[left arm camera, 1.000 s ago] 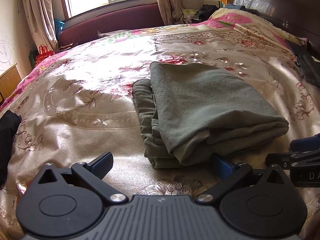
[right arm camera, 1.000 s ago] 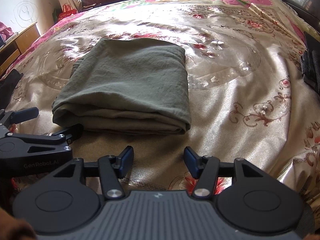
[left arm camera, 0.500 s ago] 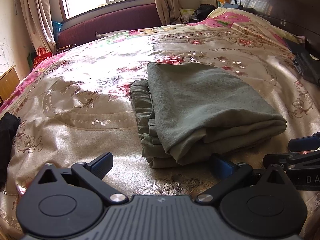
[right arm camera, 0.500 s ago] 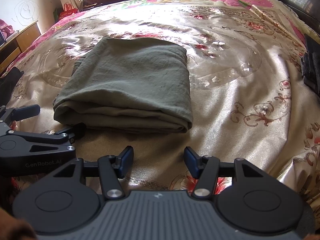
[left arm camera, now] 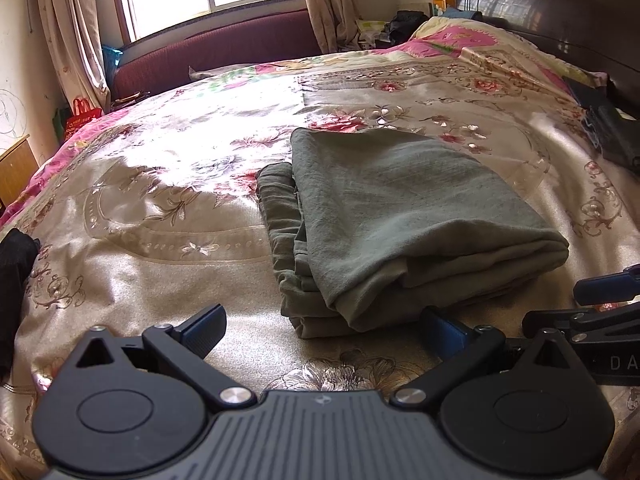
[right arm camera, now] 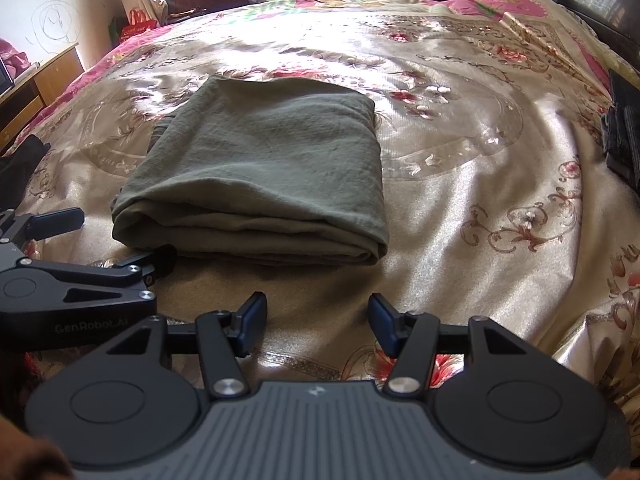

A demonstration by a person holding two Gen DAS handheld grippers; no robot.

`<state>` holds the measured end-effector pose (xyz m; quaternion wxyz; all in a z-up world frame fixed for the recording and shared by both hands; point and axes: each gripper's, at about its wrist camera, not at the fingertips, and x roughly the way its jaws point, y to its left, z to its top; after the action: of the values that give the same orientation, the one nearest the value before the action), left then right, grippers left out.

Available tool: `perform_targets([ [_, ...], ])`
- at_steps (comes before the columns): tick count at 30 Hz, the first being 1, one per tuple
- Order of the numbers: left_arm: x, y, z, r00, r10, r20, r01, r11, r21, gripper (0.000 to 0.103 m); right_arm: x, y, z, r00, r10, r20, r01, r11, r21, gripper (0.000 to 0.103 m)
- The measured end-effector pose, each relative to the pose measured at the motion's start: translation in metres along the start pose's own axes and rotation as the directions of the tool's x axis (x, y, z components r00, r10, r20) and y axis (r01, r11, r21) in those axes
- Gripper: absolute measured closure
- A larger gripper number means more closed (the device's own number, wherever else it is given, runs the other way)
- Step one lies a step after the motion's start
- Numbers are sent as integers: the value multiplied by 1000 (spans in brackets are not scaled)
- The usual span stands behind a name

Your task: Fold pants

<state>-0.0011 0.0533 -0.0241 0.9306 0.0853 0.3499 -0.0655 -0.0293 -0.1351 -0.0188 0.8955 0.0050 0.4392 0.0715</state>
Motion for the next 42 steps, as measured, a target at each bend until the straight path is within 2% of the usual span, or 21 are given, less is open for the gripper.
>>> perform_targets([
  [42,-4,-4,0,1000,-5,9,5,1000,26,0,-1,0,-1,1000,0,2,0,1000,6,44],
])
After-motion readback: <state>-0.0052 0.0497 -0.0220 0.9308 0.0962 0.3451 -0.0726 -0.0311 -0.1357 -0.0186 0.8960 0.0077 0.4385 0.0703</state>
